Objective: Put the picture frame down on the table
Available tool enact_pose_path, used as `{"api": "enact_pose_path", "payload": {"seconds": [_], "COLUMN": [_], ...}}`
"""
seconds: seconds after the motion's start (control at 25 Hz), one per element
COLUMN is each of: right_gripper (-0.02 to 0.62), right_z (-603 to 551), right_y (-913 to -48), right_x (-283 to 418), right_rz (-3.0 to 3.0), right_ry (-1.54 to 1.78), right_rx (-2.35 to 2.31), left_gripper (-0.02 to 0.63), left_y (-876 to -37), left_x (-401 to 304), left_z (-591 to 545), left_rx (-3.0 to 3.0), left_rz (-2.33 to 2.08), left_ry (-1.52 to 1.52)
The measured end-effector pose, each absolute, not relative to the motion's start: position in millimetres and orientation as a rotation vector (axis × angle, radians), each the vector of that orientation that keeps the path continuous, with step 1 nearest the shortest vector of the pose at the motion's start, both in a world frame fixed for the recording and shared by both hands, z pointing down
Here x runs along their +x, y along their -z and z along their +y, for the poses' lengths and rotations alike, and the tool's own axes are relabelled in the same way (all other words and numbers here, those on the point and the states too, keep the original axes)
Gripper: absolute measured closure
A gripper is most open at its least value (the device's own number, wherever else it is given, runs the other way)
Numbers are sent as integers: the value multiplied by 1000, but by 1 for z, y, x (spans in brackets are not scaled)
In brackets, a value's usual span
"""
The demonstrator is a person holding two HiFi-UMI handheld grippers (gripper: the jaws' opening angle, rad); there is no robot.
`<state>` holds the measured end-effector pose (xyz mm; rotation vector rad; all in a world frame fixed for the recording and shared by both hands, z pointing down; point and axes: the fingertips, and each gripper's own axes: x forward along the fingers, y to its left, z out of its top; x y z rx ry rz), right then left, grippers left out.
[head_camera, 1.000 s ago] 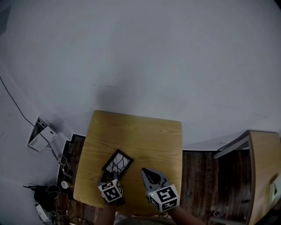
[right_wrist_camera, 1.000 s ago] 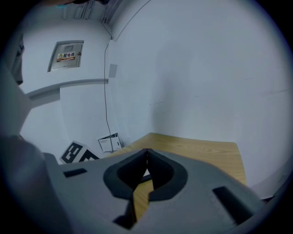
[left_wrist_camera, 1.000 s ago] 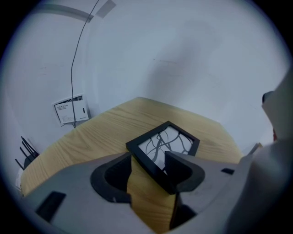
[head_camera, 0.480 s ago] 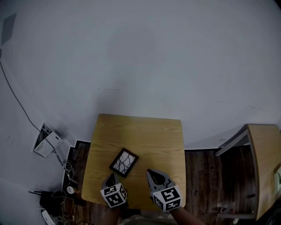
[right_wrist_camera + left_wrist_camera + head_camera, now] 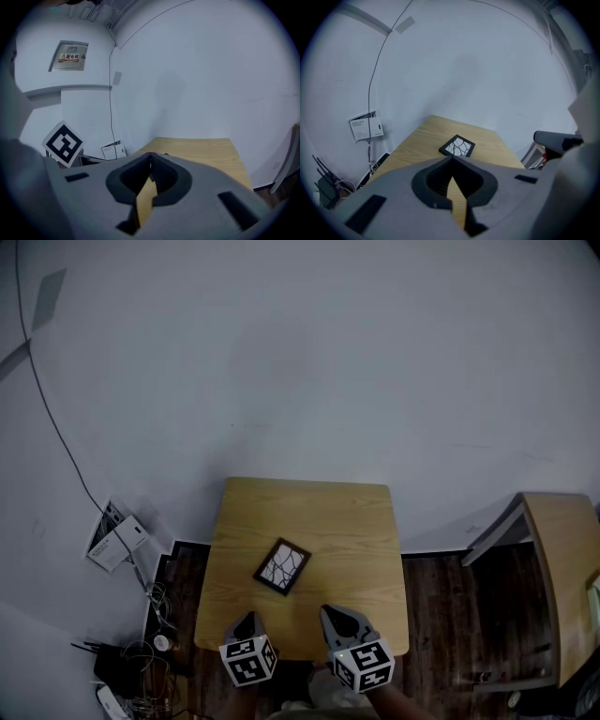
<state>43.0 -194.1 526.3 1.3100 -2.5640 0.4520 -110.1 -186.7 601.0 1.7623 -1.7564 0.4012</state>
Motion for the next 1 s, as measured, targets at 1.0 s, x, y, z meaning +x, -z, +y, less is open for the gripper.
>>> {"api": "enact_pose_path", "payload": {"seconds": [1.0], "right_gripper": [597], "right_z": [-44], "right_y": [-489], "right_x": [5], "right_rz": [-2665], "right_ry": [-392], "right_rx": [1187], "left_gripper": [603], "left_y": [-545], "left_x": [-124], "left_z": [-31], "left_rx": [1876], "left_rz": [-1694], "left_ry": [-293]}}
